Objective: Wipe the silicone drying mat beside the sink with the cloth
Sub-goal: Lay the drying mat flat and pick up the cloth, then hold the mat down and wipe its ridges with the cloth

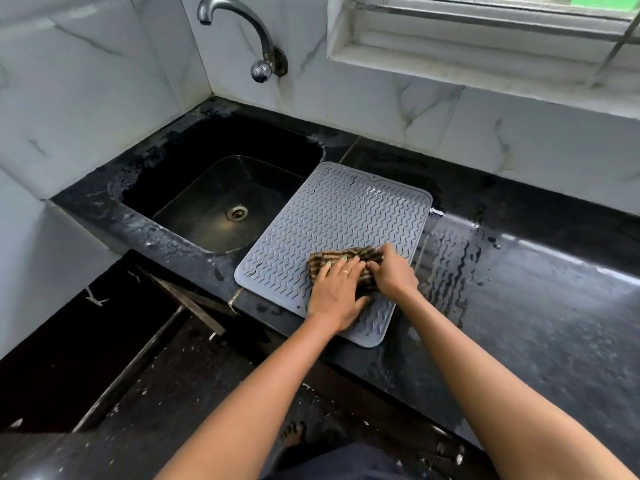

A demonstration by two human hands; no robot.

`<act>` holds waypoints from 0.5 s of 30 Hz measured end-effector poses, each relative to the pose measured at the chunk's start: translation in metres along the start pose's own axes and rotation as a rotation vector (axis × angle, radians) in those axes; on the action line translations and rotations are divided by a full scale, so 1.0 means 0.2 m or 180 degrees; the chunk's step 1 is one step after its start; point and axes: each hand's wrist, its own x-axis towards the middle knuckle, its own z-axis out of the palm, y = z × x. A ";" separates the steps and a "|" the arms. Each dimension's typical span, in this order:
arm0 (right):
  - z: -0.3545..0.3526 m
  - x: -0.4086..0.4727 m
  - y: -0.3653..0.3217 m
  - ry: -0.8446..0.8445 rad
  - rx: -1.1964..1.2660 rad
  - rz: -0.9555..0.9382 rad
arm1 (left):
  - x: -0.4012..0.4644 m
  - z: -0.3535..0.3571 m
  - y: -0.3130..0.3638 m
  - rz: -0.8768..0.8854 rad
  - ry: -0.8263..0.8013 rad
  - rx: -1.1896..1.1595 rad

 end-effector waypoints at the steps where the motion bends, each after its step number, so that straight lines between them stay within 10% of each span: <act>1: -0.01 0.01 0.01 -0.0037 0.0193 0.0029 | 0.01 -0.01 0.02 -0.0060 0.0171 0.0009; 8: -0.08 -0.10 0.07 0.0467 0.2783 0.0444 | 0.10 -0.10 0.13 -0.0495 0.0799 -0.0563; 15: -0.05 -0.22 -0.11 0.0352 0.1277 -0.1126 | 0.15 -0.35 0.10 -0.2200 0.0345 -0.3904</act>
